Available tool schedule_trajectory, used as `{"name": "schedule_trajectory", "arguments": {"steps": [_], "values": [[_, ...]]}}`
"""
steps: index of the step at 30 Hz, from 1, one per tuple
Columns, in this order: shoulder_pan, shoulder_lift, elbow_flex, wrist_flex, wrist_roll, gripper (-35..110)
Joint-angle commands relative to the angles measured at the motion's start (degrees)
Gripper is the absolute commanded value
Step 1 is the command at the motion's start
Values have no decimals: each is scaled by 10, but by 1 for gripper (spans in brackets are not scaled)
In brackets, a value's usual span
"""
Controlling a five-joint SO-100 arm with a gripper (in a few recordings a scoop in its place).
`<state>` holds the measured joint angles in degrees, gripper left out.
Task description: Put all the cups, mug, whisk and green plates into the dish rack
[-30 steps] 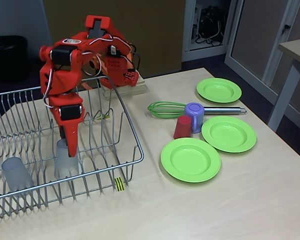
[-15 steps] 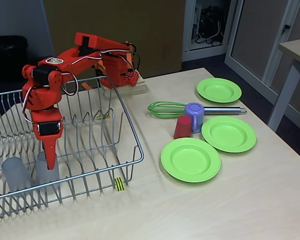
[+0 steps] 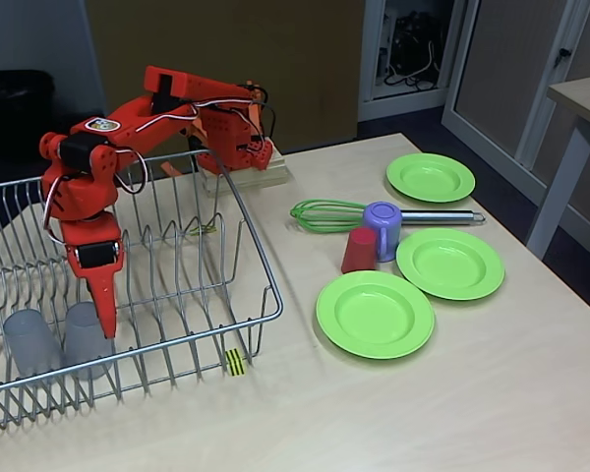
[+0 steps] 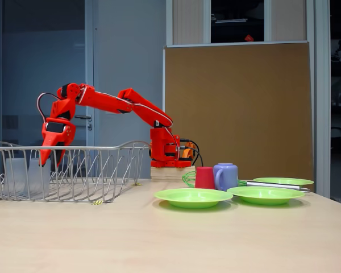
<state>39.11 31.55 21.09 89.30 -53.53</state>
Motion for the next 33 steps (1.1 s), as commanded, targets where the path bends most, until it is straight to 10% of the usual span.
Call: {"name": "schedule_trajectory", "arguments": {"steps": [1, 13, 33], "values": [[-11, 61, -17, 25, -7, 37], [-136, 336, 226, 59, 19, 31], [-594, 689, 779, -40, 474, 35]]}}
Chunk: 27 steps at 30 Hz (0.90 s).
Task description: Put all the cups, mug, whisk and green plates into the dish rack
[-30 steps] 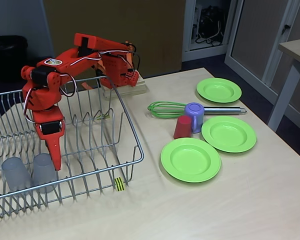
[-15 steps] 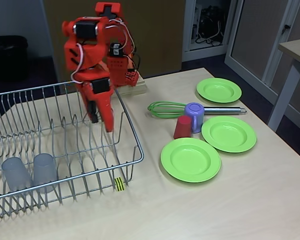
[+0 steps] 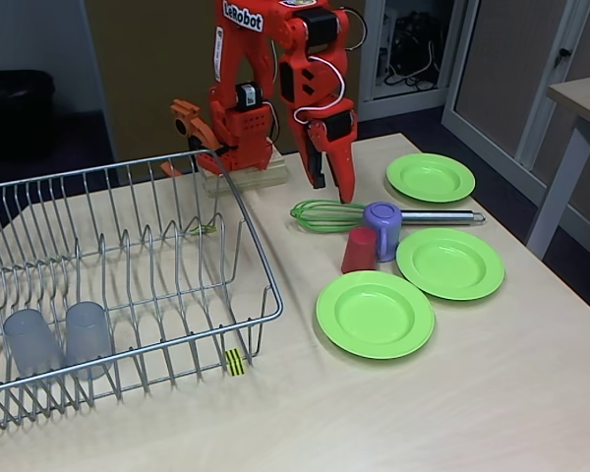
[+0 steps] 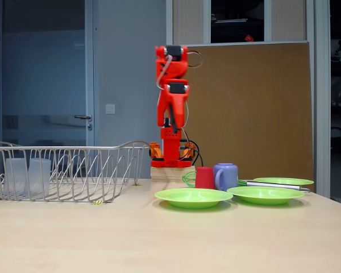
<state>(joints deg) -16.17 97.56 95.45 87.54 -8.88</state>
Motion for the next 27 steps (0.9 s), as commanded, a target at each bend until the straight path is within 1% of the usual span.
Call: {"name": "schedule_trajectory", "arguments": {"steps": [1, 5, 10, 14, 19, 21, 23, 27], "values": [[-54, 24, 47, -33, 42, 36], [-94, -7, 68, -69, 89, 39], [-113, -52, 62, -106, 114, 41], [-117, -104, 57, -141, 120, 41], [-115, -170, 69, -220, 100, 40], [-112, -187, 71, -234, 98, 39], [-109, -199, 72, -240, 100, 36], [-105, -204, 78, -253, 113, 18]]}}
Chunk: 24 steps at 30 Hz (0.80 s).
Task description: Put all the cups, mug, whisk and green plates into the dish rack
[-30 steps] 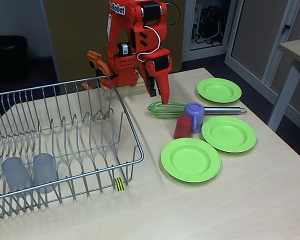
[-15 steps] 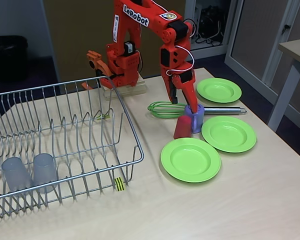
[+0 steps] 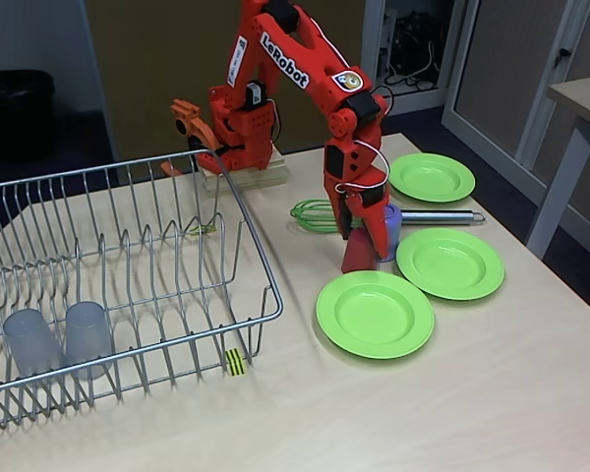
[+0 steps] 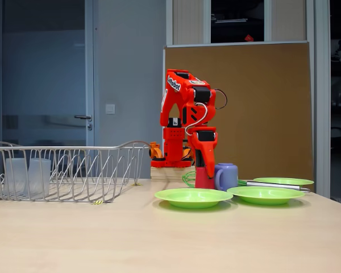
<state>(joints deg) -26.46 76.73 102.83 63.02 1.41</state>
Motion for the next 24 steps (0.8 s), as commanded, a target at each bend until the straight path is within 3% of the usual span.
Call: {"name": "schedule_trajectory", "arguments": {"steps": [1, 8, 12, 17, 24], "values": [[-1, 4, 6, -10, 11, 15], [15, 46, 6, 33, -6, 3], [45, 108, -8, 110, -46, 0], [110, 180, -89, 220, -151, 0], [236, 174, -375, 338, -350, 0]]}}
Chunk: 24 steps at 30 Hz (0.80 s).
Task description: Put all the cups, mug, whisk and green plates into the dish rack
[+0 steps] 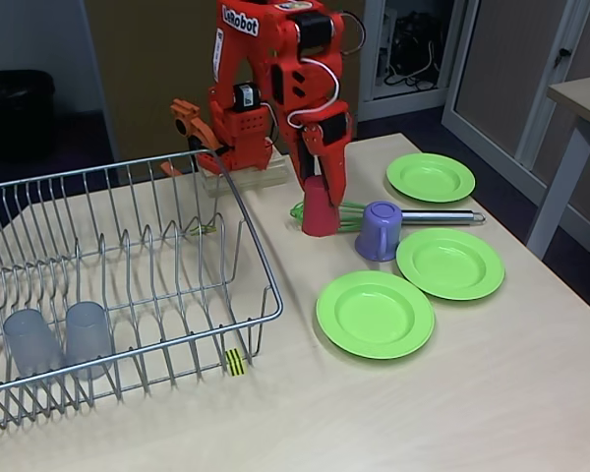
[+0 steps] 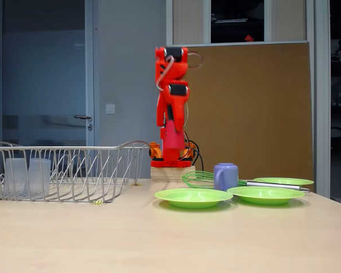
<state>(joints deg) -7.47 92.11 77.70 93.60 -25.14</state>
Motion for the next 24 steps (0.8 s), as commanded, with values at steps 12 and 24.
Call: {"name": "schedule_trajectory", "arguments": {"steps": [12, 24], "values": [[309, -192, -272, -59, -229, 0], [388, -504, -487, -36, -251, 0]]}}
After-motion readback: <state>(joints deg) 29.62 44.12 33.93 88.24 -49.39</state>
